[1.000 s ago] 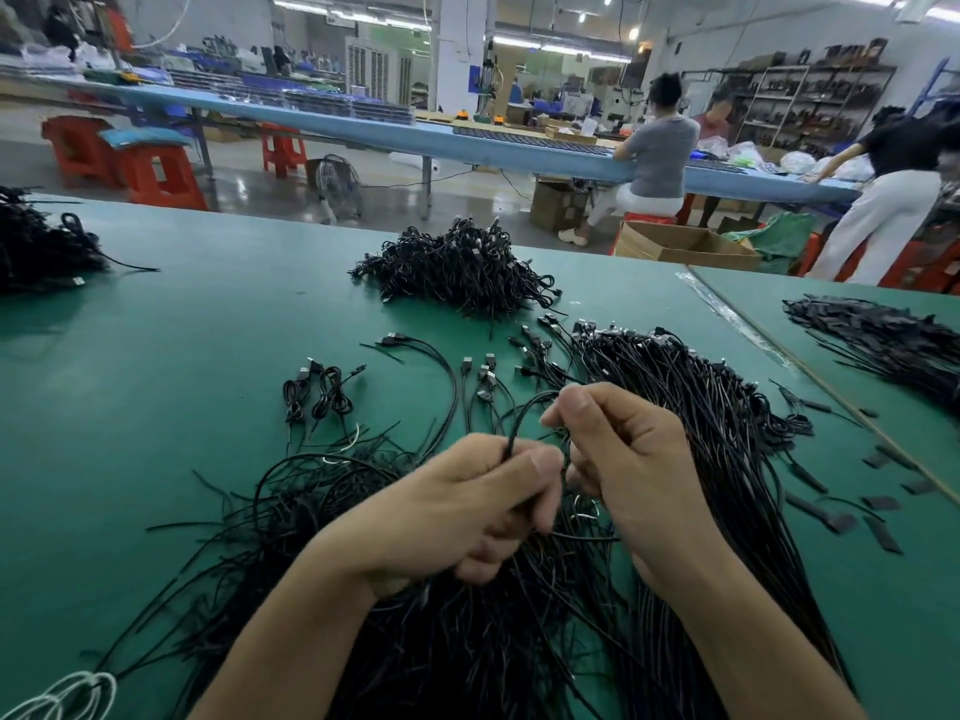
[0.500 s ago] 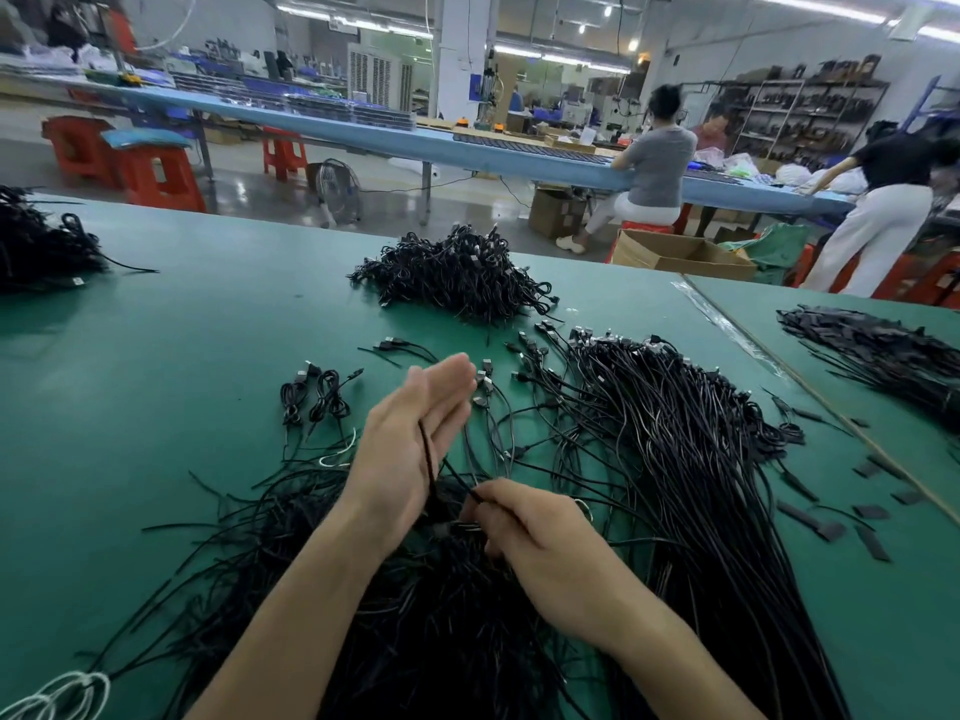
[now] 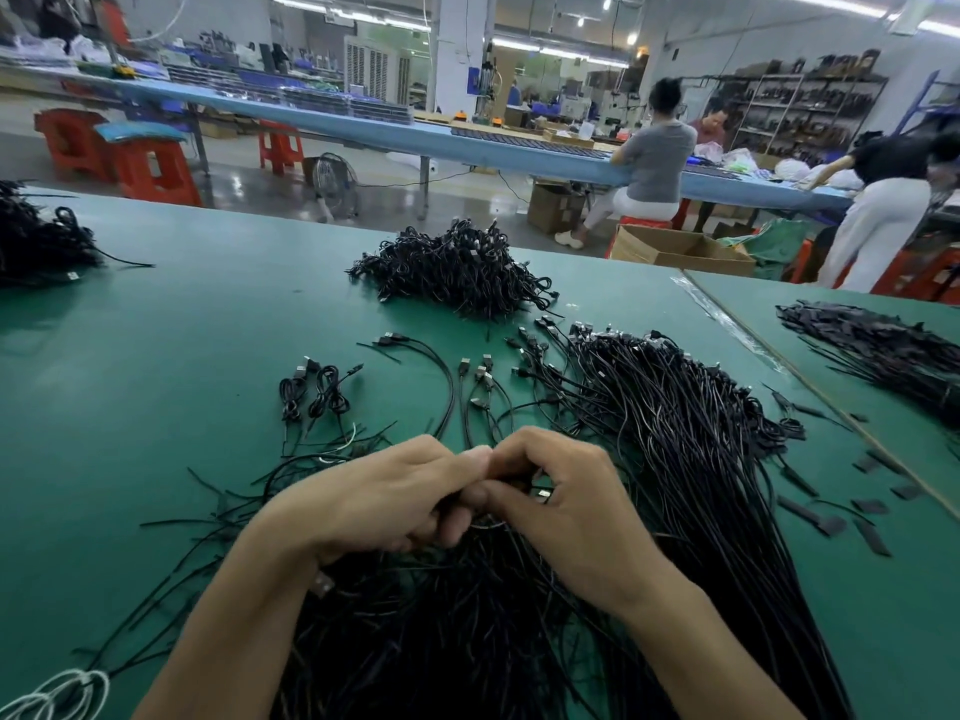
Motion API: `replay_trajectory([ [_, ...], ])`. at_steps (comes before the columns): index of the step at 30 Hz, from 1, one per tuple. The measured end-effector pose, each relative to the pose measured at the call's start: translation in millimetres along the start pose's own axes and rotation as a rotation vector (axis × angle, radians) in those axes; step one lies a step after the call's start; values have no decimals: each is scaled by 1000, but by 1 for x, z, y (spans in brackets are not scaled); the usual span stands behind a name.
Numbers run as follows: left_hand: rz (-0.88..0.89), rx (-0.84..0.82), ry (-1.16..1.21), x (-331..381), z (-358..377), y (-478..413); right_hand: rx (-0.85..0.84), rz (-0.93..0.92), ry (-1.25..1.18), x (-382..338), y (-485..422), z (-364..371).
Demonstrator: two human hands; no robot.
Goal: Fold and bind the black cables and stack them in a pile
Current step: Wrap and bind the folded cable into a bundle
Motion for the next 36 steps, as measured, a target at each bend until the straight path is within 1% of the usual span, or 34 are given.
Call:
replay_trajectory([
  [2,92,-45,88,5,-2,6,-102,137,-124,13,3,13],
  [4,157,-24,234,8,-7,6,-186,225,-234,24,10,22],
  [5,167,-1,301,9,-9,5,-198,242,-267,28,13,24],
  [6,164,20,338,8,-10,4,-188,248,-293,30,13,23],
  [8,154,5,333,5,-5,-1,-92,257,-372,32,10,13],
  [11,153,-174,294,6,17,-6,82,229,-502,24,-2,-4],
  [13,256,-308,375,15,27,-3,109,152,-529,11,-8,-10],
  [15,417,-405,536,27,29,2,122,111,-558,5,-11,-12],
  [17,587,-424,701,37,22,7,113,119,-514,8,-11,-6],
  [18,664,-418,789,41,18,8,74,140,-496,10,-9,1],
  [20,746,-350,958,44,8,8,-48,187,-510,12,-2,18],
  [21,743,-250,1005,42,2,6,-109,204,-466,12,2,25],
  [22,719,-109,1023,38,-4,3,-161,224,-362,12,6,29],
  [24,658,189,1015,26,-17,-3,-231,256,-155,14,12,32],
  [25,642,294,1001,22,-20,-6,-244,270,-102,13,14,31],
  [26,638,363,984,21,-22,-7,-248,267,-60,10,16,29],
  [28,648,434,937,21,-22,-10,-250,202,40,-1,17,23],
  [30,639,495,809,21,-21,-9,-252,132,106,-12,17,20],
  [33,576,622,519,21,-23,-4,-176,73,165,-20,11,6],
  [34,547,641,418,22,-24,-2,-143,57,168,-22,9,0],
  [36,471,629,158,23,-23,-1,-91,31,168,-27,4,-8],
])
Point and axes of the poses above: each hand's wrist, its own y-axis away from the middle knuckle, its own z-axis out of the palm, x = y × z, the point moved 6 cm from there along -y, towards the middle knuckle, and after that the axes turned 4 degrees about -y, right-handed, at the moved point
